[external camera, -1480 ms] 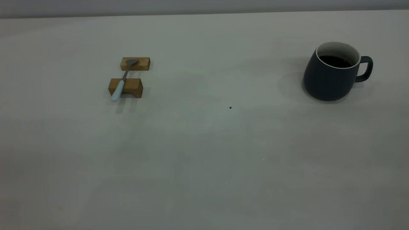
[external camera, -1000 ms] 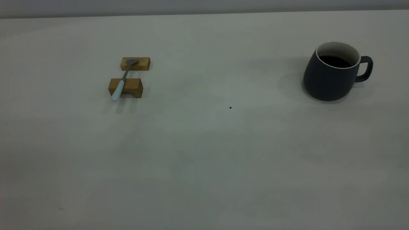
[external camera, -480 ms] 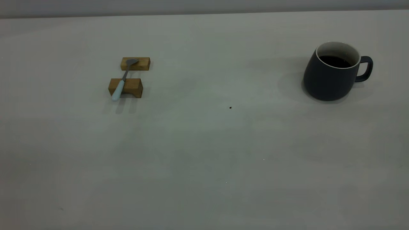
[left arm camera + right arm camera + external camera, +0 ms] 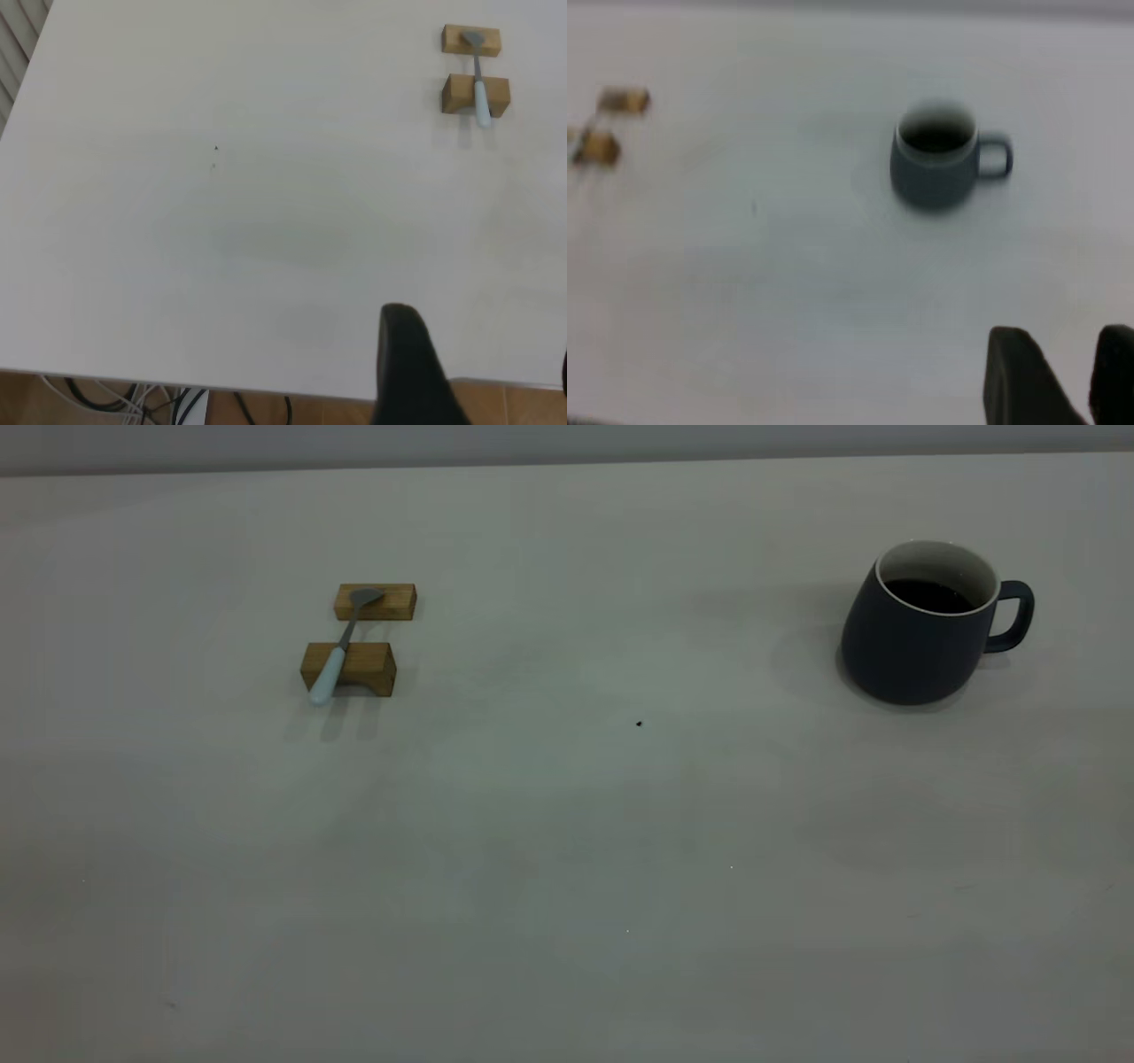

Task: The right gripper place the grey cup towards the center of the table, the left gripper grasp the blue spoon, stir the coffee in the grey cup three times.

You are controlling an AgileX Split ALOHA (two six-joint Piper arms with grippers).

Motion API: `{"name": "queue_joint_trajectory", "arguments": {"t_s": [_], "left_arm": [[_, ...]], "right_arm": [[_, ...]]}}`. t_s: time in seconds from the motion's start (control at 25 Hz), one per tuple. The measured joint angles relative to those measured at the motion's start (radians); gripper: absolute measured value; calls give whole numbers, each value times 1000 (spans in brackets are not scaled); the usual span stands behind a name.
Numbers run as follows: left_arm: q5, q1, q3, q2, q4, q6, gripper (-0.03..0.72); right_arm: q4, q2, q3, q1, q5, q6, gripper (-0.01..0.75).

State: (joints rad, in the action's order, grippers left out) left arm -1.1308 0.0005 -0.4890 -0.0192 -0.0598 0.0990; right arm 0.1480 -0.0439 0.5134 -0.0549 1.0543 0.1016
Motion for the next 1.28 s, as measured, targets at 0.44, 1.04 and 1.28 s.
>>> {"name": "queue_joint_trajectory", "arguments": {"t_s": [0.44,1.04,1.28], "left_arm": [[0,0,0,0,0,0,483],[0,0,0,0,0,0,483],[0,0,0,0,0,0,483]], "right_arm": [[-118,-691,198,0,-169,48,669],[-121,-1538,376,0,-431,666,713],[-123,-1758,488,0,-442,821,701]]}}
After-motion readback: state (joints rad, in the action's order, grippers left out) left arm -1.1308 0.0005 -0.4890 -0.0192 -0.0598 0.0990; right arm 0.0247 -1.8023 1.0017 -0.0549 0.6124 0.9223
